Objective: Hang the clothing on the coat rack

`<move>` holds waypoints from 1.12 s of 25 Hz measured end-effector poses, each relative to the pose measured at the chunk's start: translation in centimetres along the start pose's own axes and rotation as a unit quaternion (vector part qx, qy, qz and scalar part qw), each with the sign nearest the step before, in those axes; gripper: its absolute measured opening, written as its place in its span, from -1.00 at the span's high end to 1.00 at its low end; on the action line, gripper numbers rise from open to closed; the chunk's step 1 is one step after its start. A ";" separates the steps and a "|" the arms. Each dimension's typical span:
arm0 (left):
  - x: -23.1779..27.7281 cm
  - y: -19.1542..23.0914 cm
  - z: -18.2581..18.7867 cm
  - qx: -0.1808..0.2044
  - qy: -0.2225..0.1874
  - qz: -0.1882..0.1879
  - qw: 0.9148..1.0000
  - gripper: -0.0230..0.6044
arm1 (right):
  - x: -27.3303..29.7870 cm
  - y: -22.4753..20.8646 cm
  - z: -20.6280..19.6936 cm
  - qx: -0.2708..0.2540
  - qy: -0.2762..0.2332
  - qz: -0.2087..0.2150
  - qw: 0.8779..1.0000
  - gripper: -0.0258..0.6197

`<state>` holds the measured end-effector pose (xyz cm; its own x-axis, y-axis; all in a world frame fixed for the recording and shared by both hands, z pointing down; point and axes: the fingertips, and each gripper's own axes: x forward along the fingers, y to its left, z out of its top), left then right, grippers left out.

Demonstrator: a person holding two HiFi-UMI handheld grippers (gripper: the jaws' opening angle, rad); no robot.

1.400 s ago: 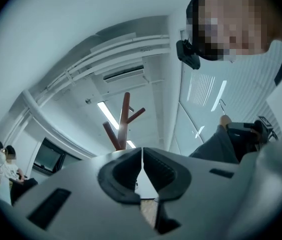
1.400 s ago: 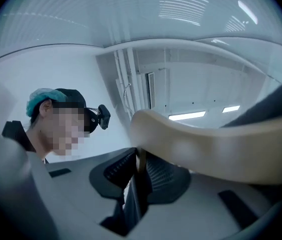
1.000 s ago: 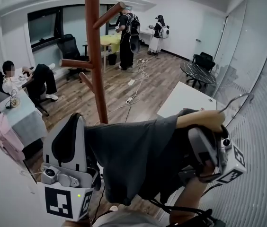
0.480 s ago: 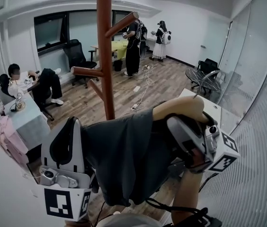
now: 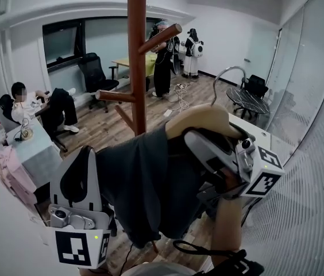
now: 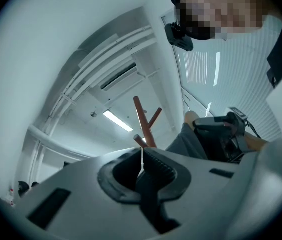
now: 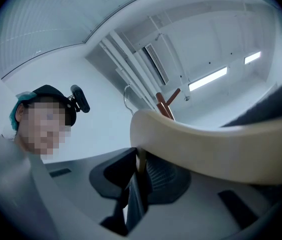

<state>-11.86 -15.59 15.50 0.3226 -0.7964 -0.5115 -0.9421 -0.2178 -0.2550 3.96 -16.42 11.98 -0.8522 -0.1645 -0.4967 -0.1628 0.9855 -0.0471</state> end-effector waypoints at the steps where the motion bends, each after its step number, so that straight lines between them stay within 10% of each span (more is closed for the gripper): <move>1: 0.0 0.2 0.0 0.002 0.000 0.001 1.000 0.85 | 0.4 -0.2 -0.1 0.002 0.004 0.003 1.000 0.68; 28: 0.0 4.0 -0.3 0.021 0.009 0.024 0.999 0.85 | 9.0 -4.1 -0.7 0.035 0.078 0.038 0.996 0.68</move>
<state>-15.70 -16.61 14.70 0.2748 -0.8159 -0.5087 -0.9516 -0.1550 -0.2655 -3.37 -21.93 8.32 -0.9282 -0.0891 -0.3613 -0.0655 0.9949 -0.0771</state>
